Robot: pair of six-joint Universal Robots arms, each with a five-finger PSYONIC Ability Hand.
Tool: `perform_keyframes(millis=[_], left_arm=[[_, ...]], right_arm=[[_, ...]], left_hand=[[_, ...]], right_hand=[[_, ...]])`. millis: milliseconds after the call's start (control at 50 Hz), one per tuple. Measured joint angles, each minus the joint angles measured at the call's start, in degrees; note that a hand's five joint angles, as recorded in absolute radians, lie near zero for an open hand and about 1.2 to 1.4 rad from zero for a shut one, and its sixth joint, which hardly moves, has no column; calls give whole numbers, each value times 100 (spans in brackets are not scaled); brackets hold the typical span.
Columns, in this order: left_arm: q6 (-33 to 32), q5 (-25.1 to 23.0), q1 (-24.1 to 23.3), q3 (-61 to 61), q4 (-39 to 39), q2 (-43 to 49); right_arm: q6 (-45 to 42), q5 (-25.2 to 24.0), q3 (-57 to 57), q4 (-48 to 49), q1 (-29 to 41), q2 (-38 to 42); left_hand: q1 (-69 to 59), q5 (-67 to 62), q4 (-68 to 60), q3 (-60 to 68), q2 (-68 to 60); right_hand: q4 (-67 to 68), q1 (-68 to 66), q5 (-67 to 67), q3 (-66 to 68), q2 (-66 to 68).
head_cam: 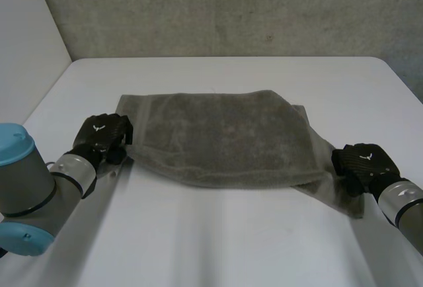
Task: Fold the towel.
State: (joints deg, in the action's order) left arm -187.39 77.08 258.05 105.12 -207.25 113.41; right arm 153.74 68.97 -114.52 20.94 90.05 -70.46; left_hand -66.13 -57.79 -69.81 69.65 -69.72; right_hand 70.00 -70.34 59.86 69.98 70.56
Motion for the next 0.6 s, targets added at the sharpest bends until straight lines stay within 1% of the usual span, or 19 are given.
perform_keyframes(millis=[40, 160, 280, 300, 320, 340, 360, 380, 420, 480, 600], left_arm=[[0, 0, 0, 0, 0, 0], [0, 0, -4, 7, 0, -4], [0, 5, -12, 36, 0, -34], [0, 6, -13, 39, 0, -37], [0, 6, -16, 46, 0, -44], [0, 7, -17, 50, 0, -47], [0, 8, -20, 57, 0, -51], [0, 8, -23, 63, 0, -54], [0, 8, -25, 72, 0, -59], [0, 5, -26, 82, 0, -63], [0, 1, -28, 89, 0, -61]], right_arm=[[8, -12, 27, -5, 0, 20], [26, -55, 84, -65, -2, 11], [42, -203, 159, -303, -14, -30], [47, -226, 165, -344, -16, -34], [58, -268, 174, -417, -17, -38], [65, -289, 178, -456, -19, -40], [85, -325, 183, -533, -20, -44], [104, -349, 185, -586, -21, -46], [142, -374, 185, -652, -21, -47], [211, -396, 185, -709, -17, -47], [336, -400, 205, -707, 2, -21]], left_hand=[[0, 0, 0, 0, 0], [0, 0, 0, 0, 0], [0, 0, 0, 0, 0], [0, 0, 0, 0, 0], [0, 0, 0, 0, 0], [0, 0, 0, 0, 0], [0, 0, 0, 0, 0], [0, 0, 0, 0, 0], [0, 0, 0, 0, 0], [0, 0, 0, 0, 0], [0, 0, 0, 0, 0]], right_hand=[[576, -475, 630, 590, 565], [642, -475, 672, 669, 586], [615, -463, 645, 635, 558], [480, -324, 495, 487, 433], [-44, 105, -7, -43, -118], [-260, 369, -268, -323, -407], [-1246, 1293, -1289, -1263, -1360], [-1878, 2004, -1920, -1893, -2042], [-2627, 2712, -2681, -2639, -2714], [-2906, 2954, -2991, -2899, -2903], [-2906, 2954, -2996, -2899, -2903]])
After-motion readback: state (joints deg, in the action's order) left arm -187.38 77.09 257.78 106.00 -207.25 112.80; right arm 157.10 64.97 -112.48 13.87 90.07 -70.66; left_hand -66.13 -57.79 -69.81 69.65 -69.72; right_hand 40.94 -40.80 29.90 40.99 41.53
